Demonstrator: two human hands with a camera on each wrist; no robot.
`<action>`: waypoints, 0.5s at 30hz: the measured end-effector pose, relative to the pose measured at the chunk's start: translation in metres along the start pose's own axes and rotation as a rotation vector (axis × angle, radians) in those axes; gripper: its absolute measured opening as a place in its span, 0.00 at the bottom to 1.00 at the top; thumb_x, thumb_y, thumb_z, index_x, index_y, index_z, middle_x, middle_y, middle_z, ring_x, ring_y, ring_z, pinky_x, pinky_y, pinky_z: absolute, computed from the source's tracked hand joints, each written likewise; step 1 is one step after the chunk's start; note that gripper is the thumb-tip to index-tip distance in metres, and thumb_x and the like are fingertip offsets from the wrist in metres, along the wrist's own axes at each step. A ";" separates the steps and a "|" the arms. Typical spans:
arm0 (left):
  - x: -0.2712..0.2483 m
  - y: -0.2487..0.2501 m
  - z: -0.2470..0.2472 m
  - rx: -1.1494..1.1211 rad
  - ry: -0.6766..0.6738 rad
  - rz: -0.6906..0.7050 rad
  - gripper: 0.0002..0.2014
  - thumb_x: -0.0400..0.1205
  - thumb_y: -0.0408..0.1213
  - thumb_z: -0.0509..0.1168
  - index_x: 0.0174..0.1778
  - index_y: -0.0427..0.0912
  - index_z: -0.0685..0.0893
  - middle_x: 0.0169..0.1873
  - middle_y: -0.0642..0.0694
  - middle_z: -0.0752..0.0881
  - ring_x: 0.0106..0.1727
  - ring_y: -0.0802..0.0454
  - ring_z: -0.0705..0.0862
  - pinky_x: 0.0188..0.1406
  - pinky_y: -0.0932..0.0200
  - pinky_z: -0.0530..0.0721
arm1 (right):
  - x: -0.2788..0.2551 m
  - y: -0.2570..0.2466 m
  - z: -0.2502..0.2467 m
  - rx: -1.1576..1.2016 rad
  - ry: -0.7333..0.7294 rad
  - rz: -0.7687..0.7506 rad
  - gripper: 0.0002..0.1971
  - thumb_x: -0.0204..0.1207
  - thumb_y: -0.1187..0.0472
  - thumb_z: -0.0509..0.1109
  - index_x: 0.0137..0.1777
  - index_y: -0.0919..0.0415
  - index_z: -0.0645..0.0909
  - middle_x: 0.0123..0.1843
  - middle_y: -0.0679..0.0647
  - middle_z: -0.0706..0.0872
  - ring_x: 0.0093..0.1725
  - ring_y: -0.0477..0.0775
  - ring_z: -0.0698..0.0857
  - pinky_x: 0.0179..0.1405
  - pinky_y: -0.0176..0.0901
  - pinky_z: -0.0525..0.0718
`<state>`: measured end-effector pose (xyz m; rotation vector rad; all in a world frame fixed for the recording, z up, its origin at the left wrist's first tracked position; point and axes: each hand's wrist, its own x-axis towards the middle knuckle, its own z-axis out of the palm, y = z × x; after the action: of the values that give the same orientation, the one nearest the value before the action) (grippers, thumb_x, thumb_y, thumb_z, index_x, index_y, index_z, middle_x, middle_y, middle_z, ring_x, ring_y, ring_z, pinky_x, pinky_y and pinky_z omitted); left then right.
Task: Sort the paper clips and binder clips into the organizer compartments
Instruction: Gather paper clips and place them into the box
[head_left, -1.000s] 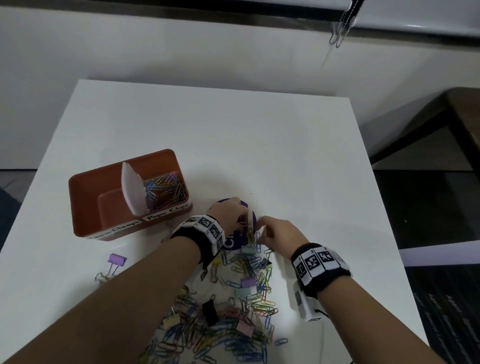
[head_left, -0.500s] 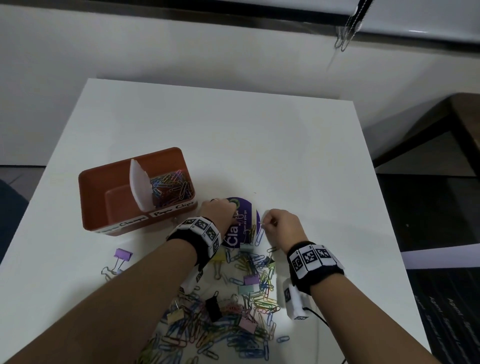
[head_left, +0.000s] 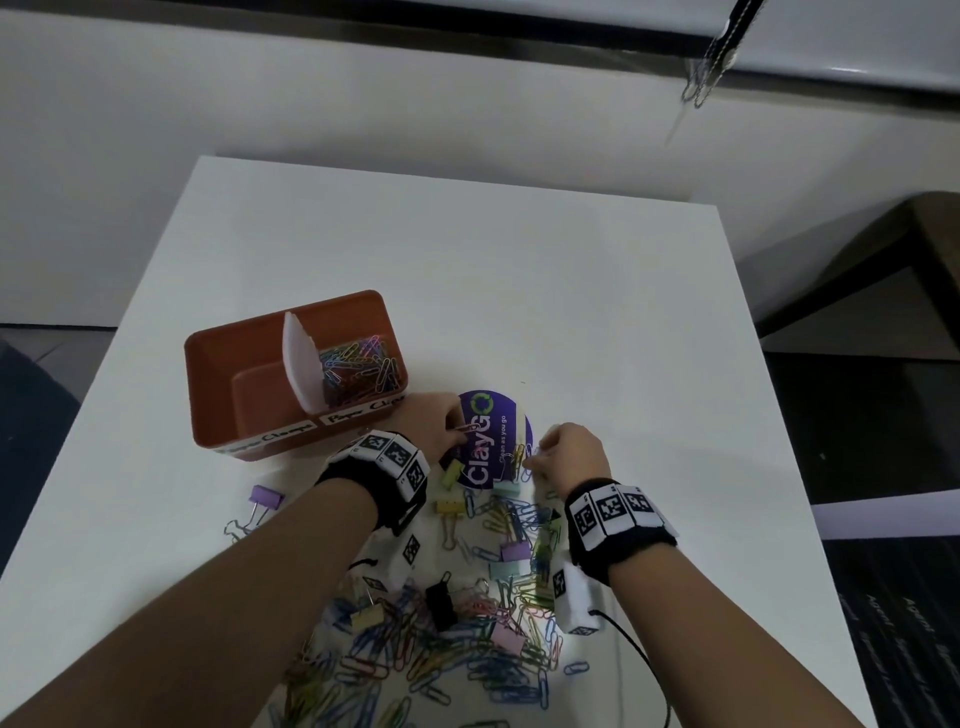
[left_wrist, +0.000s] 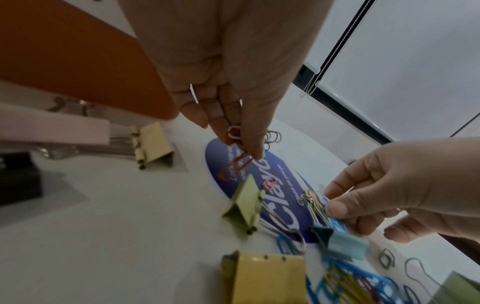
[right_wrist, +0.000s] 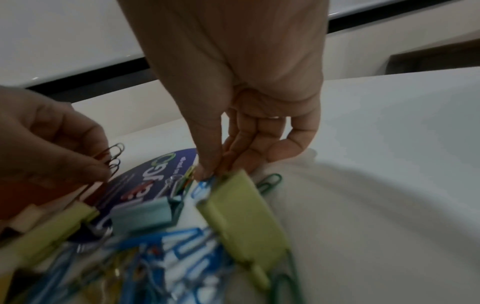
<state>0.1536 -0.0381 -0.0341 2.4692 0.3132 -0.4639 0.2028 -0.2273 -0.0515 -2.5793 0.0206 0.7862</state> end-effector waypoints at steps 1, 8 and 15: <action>-0.001 -0.002 -0.001 -0.014 0.004 -0.004 0.07 0.75 0.38 0.72 0.39 0.46 0.79 0.42 0.45 0.86 0.45 0.46 0.83 0.42 0.58 0.77 | 0.002 -0.002 0.000 -0.005 0.002 0.003 0.07 0.69 0.60 0.78 0.44 0.61 0.85 0.46 0.56 0.88 0.46 0.55 0.85 0.42 0.38 0.76; -0.005 -0.001 0.000 -0.092 0.008 -0.007 0.12 0.73 0.38 0.74 0.50 0.44 0.82 0.40 0.48 0.84 0.44 0.50 0.82 0.43 0.59 0.79 | 0.006 -0.012 0.001 -0.061 -0.028 -0.048 0.08 0.69 0.66 0.72 0.31 0.56 0.79 0.38 0.54 0.85 0.40 0.54 0.81 0.39 0.37 0.74; -0.001 0.010 0.004 0.054 -0.040 0.019 0.11 0.77 0.42 0.70 0.53 0.44 0.83 0.51 0.46 0.87 0.54 0.48 0.84 0.50 0.58 0.79 | 0.000 -0.001 -0.006 0.141 -0.011 -0.086 0.07 0.69 0.67 0.76 0.41 0.58 0.80 0.41 0.55 0.87 0.43 0.54 0.85 0.47 0.40 0.80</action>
<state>0.1549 -0.0488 -0.0314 2.5093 0.2635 -0.5188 0.2065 -0.2286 -0.0464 -2.4257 -0.0370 0.7394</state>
